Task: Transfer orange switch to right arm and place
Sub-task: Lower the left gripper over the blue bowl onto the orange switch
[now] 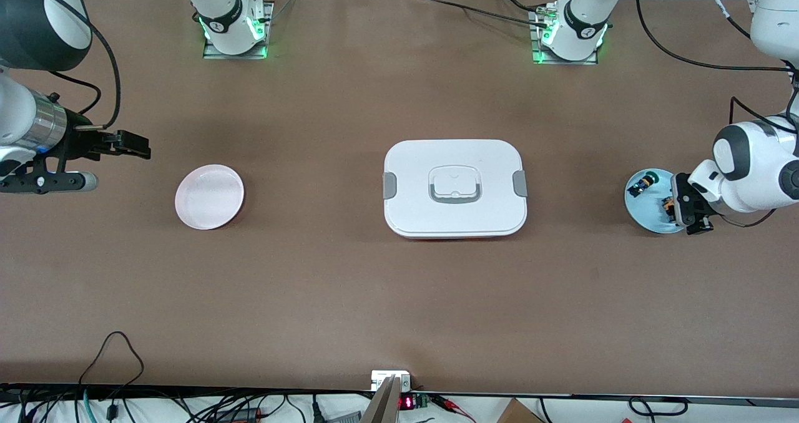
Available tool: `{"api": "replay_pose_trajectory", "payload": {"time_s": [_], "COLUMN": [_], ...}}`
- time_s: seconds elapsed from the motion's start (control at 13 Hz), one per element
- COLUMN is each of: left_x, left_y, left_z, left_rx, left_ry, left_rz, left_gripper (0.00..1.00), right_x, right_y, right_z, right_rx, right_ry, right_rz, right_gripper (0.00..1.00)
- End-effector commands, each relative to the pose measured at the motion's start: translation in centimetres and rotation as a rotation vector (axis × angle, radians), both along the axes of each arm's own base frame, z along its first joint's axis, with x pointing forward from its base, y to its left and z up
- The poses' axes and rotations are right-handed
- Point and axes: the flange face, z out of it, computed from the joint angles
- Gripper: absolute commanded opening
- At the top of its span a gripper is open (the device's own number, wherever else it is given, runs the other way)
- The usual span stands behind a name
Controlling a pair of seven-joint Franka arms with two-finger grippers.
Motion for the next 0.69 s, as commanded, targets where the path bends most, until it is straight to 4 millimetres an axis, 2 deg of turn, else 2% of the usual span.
{"api": "replay_pose_trajectory", "payload": {"time_s": [0.0,0.23,0.39,0.46,0.62], "left_x": [0.71,0.67,0.85,0.81,0.89], "left_y": [0.43,0.80,0.95,0.93,0.96], "left_z": [-0.41,-0.56,-0.59,-0.86,-0.78], "left_rx": [-0.016,-0.020,-0.018,-0.019,-0.017], "left_ry": [-0.036,-0.042,-0.052,-0.049,-0.053], "left_rz": [-0.015,-0.043,-0.043,-0.045,-0.046], "left_gripper": [0.98,0.78,0.71,0.62,0.32], "right_x": [-0.11,-0.18,-0.14,-0.09,-0.07], "right_y": [-0.04,0.22,0.24,0.17,0.19], "right_z": [0.10,0.07,0.09,0.01,0.02], "right_rx": [0.005,0.010,0.012,0.013,0.015], "right_ry": [-0.008,-0.003,-0.006,-0.006,-0.007], "right_rz": [0.015,0.000,0.000,-0.002,-0.002], "right_gripper": [1.00,1.00,1.00,1.00,1.00]}}
